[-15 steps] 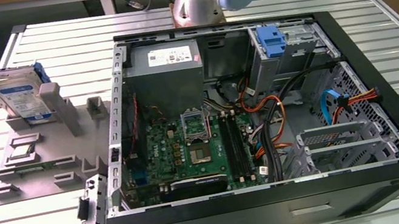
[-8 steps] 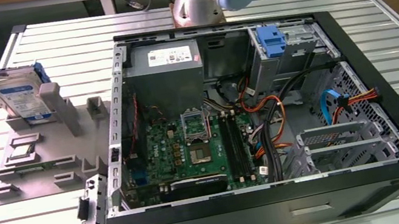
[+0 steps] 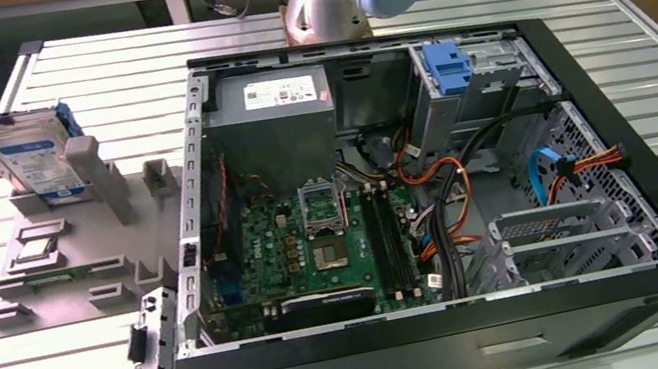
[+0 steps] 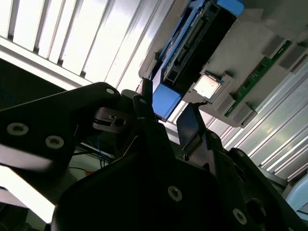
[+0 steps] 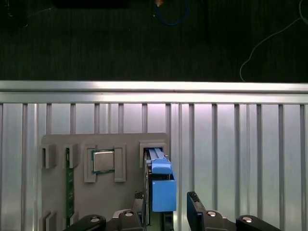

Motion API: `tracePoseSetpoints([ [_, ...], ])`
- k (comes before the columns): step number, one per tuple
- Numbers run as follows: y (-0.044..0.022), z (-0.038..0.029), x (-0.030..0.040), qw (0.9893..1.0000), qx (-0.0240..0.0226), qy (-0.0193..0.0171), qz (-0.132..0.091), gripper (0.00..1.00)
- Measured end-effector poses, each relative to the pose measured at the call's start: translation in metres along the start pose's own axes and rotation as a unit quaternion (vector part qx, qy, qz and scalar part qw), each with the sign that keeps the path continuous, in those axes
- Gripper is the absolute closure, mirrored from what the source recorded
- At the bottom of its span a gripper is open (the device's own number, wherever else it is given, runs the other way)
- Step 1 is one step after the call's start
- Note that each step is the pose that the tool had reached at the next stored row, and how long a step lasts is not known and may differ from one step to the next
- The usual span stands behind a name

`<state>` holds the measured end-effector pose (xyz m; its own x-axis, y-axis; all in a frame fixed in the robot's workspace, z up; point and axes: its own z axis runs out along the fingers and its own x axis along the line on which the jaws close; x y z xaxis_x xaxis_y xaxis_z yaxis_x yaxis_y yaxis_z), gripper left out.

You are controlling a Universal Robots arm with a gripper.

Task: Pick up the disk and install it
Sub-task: 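Pick up the disk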

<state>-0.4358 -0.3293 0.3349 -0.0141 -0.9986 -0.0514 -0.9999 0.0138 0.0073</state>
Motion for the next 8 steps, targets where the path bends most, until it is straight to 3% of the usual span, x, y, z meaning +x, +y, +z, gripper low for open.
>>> tracePoseSetpoints([
  [3,0.0001,0.0005,-0.0006,1.0,-0.0065,0.0,0.0,0.53],
  [8,0.0011,0.0043,0.0002,1.0,-0.0071,0.0001,-0.005,0.53],
])
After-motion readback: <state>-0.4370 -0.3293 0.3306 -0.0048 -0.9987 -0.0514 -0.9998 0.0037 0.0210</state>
